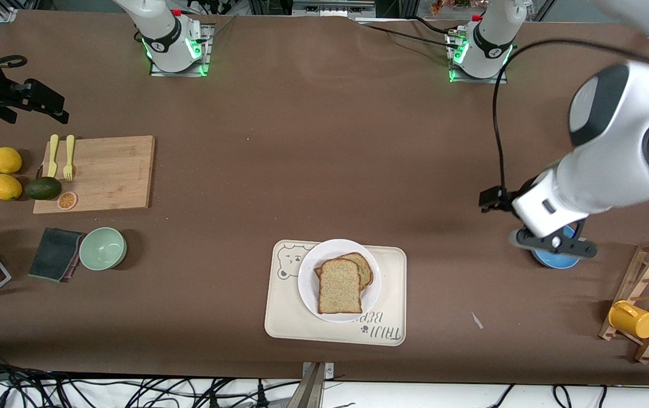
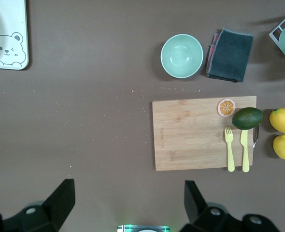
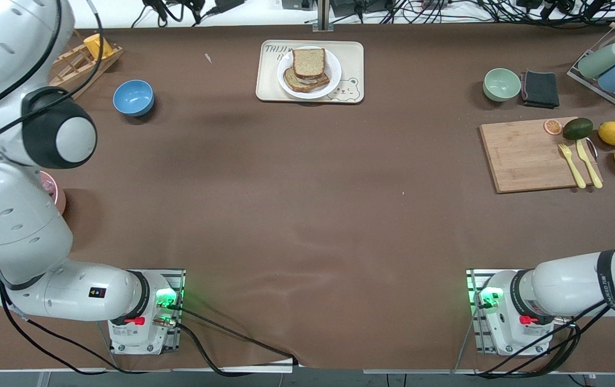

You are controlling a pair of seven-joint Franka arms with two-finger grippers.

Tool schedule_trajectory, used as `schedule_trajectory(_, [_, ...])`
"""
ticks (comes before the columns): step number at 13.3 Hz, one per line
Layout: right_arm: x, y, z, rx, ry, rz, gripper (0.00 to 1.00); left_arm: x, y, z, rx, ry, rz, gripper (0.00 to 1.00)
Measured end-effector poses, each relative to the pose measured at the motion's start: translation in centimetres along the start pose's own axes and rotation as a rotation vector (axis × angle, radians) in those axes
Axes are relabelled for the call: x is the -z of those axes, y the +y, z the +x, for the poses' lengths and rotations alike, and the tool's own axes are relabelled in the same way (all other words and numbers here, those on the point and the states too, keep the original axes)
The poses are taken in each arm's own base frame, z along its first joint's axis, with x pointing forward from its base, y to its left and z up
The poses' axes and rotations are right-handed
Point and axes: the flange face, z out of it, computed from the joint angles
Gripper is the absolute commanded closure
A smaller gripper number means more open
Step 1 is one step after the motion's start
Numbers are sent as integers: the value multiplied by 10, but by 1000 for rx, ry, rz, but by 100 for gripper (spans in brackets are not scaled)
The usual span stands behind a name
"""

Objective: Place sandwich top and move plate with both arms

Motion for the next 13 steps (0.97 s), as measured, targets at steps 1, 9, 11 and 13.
schedule_trajectory(1, [0,0,0,0,0,0,0,18,1,-17,10,16,10,0])
schedule_trajectory(9, [0,0,0,0,1,0,0,40,-51,-124,123,102,58,0])
schedule_trajectory(11, [2,0,0,0,3,0,0,35,-56,-132,144,89,3,0])
schedule_trajectory(13, [3,0,-1,0,5,0,0,34,-53,-136,138,85,-2,0])
